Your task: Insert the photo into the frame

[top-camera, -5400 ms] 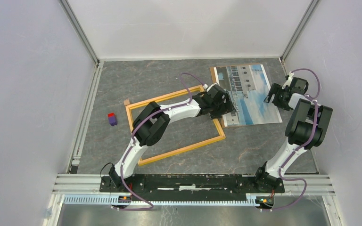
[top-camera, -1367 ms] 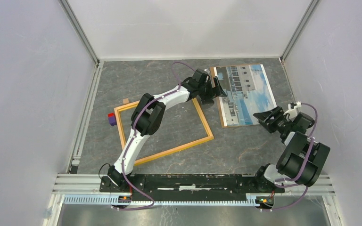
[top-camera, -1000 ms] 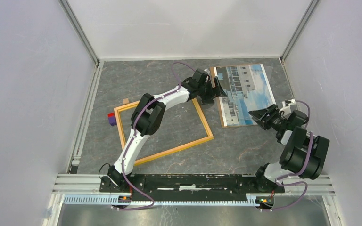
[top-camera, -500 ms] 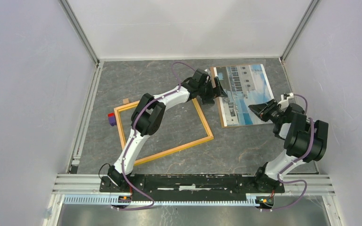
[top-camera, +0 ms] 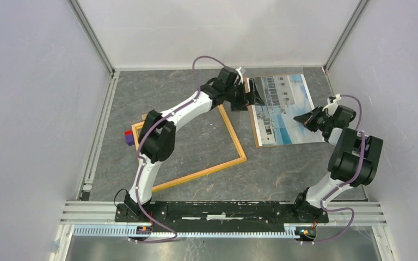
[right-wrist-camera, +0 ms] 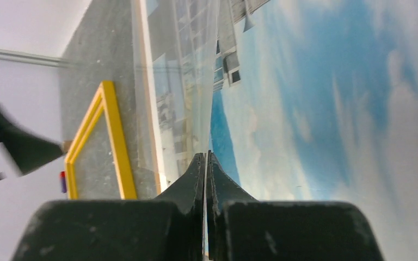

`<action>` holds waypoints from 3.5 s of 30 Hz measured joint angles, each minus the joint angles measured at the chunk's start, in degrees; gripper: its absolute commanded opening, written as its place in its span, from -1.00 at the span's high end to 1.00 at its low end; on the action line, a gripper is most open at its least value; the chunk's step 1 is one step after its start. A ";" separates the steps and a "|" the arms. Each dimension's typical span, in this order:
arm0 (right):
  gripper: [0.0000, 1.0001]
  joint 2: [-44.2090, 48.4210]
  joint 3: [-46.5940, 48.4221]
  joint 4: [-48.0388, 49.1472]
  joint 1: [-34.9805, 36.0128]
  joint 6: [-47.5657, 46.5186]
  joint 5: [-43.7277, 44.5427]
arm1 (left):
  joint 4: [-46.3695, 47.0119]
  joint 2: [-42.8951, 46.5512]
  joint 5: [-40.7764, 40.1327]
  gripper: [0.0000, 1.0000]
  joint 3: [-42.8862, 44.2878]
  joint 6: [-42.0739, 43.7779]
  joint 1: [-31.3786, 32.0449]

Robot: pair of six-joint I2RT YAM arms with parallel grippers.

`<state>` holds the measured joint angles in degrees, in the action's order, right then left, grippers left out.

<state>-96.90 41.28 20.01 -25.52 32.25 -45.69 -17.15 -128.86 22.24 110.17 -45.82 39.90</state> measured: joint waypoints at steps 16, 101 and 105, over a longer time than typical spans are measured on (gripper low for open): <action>1.00 18.34 18.25 -30.86 4.11 -14.49 8.66 | -9.11 43.93 -0.66 -1.00 -16.83 16.35 -0.09; -0.18 5.55 -24.04 29.38 34.86 16.98 6.69 | 7.02 73.99 -19.89 -1.00 -48.04 28.96 -3.06; -0.01 -0.50 -23.58 39.19 35.30 22.40 6.64 | 7.06 73.99 -18.97 -1.00 -48.28 28.04 -4.26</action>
<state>-97.41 17.69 59.20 9.78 54.65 -39.05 -10.09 -54.87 3.27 61.89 -17.78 35.64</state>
